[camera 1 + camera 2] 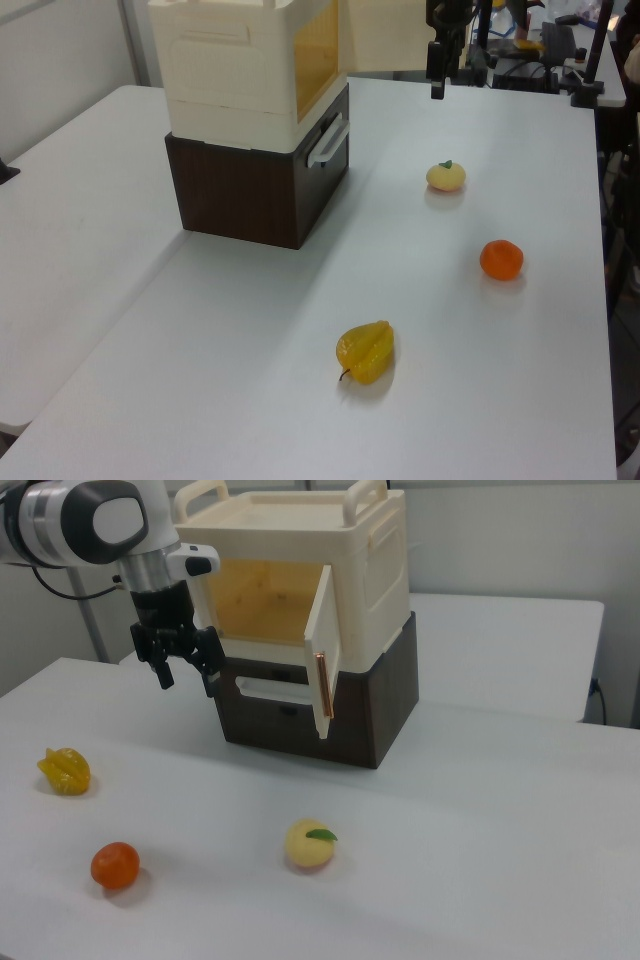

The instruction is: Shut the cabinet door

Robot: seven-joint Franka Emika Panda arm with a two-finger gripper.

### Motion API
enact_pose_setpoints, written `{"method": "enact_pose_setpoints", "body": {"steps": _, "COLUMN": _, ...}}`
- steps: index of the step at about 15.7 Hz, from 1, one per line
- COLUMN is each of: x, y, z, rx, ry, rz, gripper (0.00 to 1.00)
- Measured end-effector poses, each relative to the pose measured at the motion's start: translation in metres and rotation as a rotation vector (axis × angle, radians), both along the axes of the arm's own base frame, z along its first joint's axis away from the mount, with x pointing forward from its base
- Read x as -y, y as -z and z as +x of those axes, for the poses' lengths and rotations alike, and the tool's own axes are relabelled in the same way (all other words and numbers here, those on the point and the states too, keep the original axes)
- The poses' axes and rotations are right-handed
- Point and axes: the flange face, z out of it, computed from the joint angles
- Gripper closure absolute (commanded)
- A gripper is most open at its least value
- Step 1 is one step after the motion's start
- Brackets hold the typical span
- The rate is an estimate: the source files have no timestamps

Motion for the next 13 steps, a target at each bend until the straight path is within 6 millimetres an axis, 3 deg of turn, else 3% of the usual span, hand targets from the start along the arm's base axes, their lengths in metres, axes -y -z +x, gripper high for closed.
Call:
{"method": "enact_pose_setpoints", "body": {"steps": 8, "x": 0.0, "y": -0.0001, "z": 0.0004, "rx": 0.003, "ry": 0.0, "rz": 0.0, "gripper": 0.0}}
{"method": "enact_pose_setpoints", "body": {"steps": 9, "x": 0.0, "y": -0.0001, "z": 0.0004, "rx": 0.003, "ry": 0.0, "rz": 0.0, "gripper": 0.06}}
{"method": "enact_pose_setpoints", "body": {"steps": 10, "x": 0.0, "y": -0.0001, "z": 0.0004, "rx": 0.003, "ry": 0.0, "rz": 0.0, "gripper": 0.21}}
{"method": "enact_pose_setpoints", "body": {"steps": 11, "x": 0.0, "y": -0.0001, "z": 0.0004, "rx": 0.003, "ry": 0.0, "rz": 0.0, "gripper": 0.46}}
{"method": "enact_pose_setpoints", "body": {"steps": 13, "x": -0.0001, "y": -0.0001, "z": 0.0004, "rx": 0.002, "ry": -0.006, "rz": 0.0, "gripper": 0.85}}
